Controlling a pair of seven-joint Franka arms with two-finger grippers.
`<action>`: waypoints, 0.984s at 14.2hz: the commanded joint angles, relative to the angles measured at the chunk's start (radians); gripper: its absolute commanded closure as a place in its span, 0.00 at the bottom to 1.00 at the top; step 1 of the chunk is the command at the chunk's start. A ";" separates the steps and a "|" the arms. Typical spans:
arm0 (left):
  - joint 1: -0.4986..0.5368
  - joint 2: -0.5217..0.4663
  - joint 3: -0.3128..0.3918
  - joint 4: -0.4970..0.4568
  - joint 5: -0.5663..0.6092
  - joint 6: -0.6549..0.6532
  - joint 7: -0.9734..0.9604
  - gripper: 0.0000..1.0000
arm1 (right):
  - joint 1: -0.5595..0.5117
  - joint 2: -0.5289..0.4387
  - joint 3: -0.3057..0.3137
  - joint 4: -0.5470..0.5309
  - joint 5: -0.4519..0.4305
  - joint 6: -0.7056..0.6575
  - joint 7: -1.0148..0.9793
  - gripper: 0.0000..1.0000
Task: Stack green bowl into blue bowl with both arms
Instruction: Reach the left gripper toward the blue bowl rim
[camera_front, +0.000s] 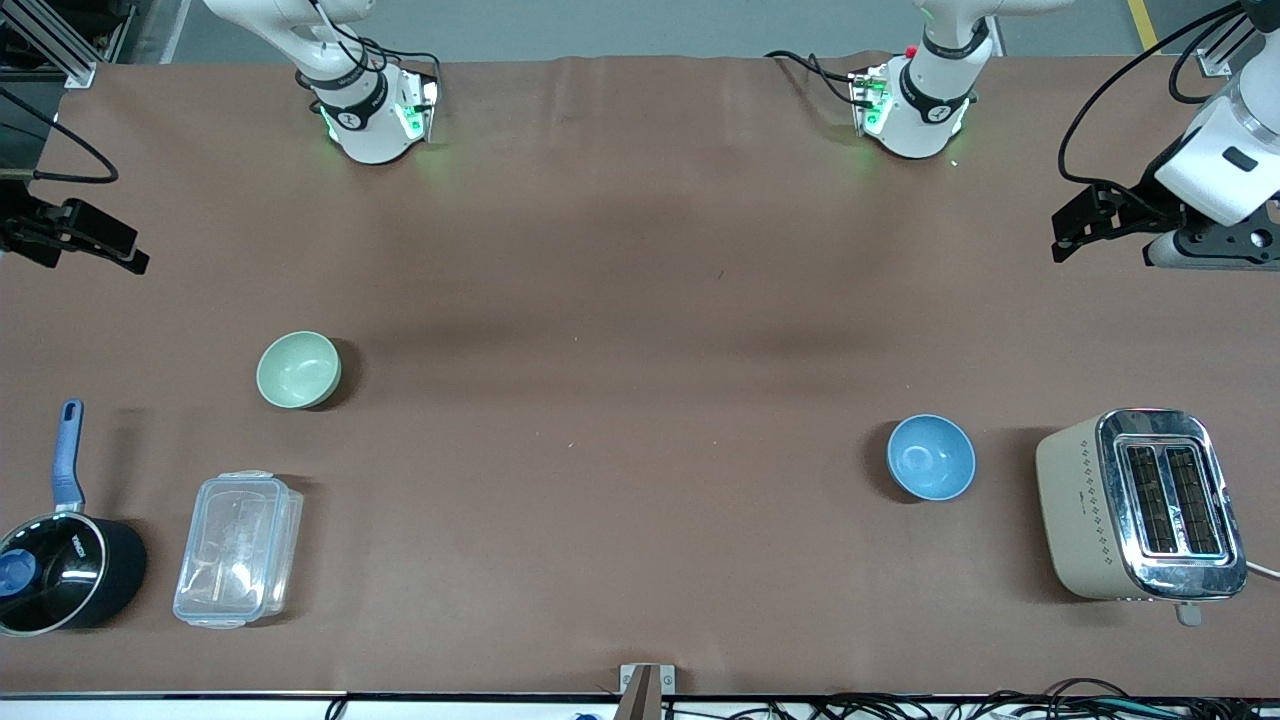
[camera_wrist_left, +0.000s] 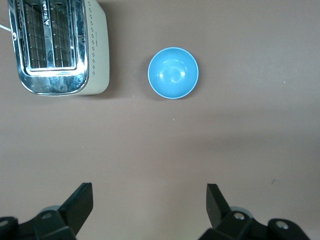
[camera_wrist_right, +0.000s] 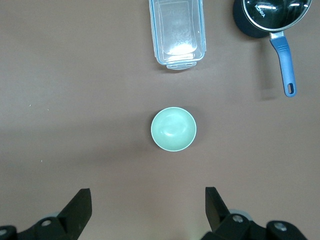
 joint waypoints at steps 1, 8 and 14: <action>0.014 0.028 -0.012 0.034 0.018 -0.017 -0.034 0.00 | -0.007 0.004 0.008 0.017 -0.009 -0.015 -0.009 0.00; 0.054 0.307 -0.007 0.110 0.100 0.122 -0.025 0.00 | -0.007 0.004 0.008 0.015 -0.009 -0.017 -0.012 0.00; 0.096 0.556 -0.004 0.073 0.096 0.424 -0.050 0.00 | -0.017 0.013 -0.007 -0.023 -0.009 -0.033 -0.077 0.00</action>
